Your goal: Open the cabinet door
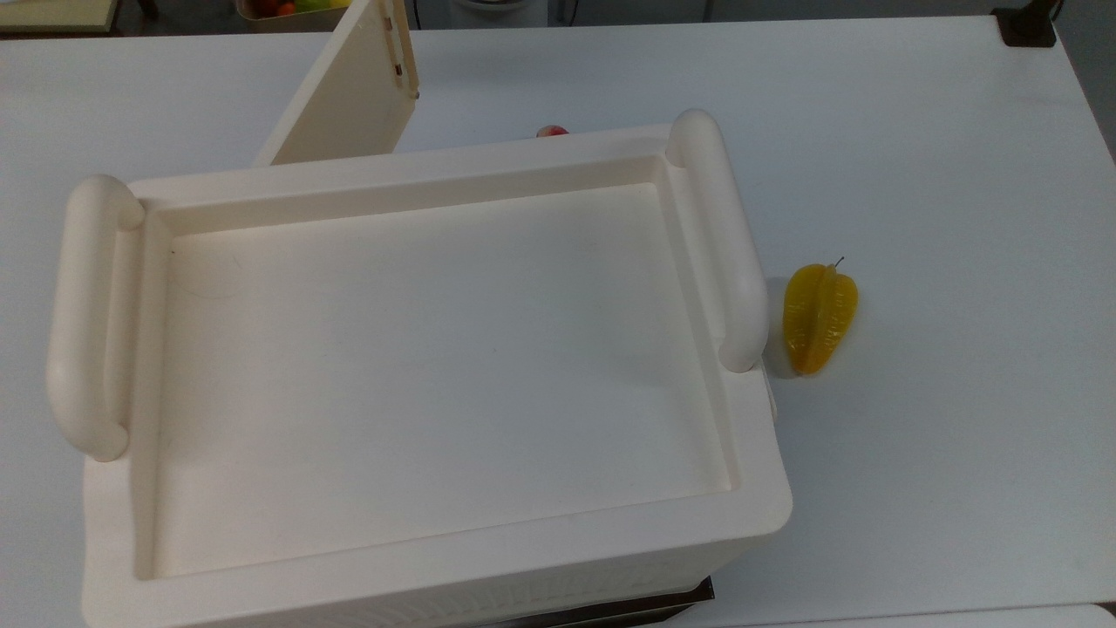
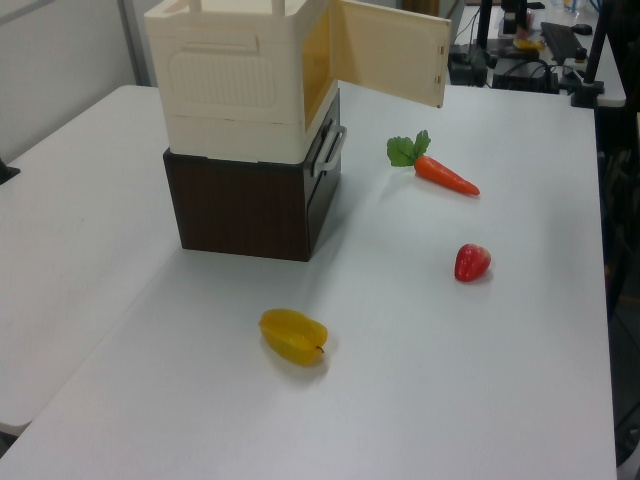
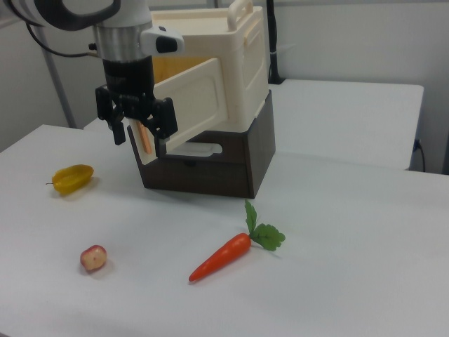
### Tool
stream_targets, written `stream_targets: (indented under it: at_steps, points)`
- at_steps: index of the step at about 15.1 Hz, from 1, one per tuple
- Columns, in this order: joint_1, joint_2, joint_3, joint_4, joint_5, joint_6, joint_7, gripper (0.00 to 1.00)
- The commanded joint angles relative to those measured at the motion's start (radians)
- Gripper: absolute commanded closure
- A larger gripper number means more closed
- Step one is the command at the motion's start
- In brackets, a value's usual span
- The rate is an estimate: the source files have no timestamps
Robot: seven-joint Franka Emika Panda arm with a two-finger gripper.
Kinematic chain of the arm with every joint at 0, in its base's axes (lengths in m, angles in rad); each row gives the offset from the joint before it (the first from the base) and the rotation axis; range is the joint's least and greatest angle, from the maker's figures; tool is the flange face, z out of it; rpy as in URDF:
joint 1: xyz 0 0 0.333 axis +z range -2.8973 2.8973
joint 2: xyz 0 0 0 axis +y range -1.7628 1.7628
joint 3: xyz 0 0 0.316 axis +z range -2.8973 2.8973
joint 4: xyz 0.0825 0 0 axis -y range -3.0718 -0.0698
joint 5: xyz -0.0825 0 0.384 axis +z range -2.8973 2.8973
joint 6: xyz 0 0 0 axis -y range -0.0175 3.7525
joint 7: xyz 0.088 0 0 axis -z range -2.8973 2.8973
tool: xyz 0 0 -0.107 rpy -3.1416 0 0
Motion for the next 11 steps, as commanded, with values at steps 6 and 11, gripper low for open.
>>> stream_targets:
  at_steps: [6, 11]
  points:
    - [0.022, -0.026, 0.010, -0.065, -0.015, 0.098, 0.092, 0.00]
    - [0.019, -0.025, 0.009, -0.059, -0.016, 0.096, 0.100, 0.00]
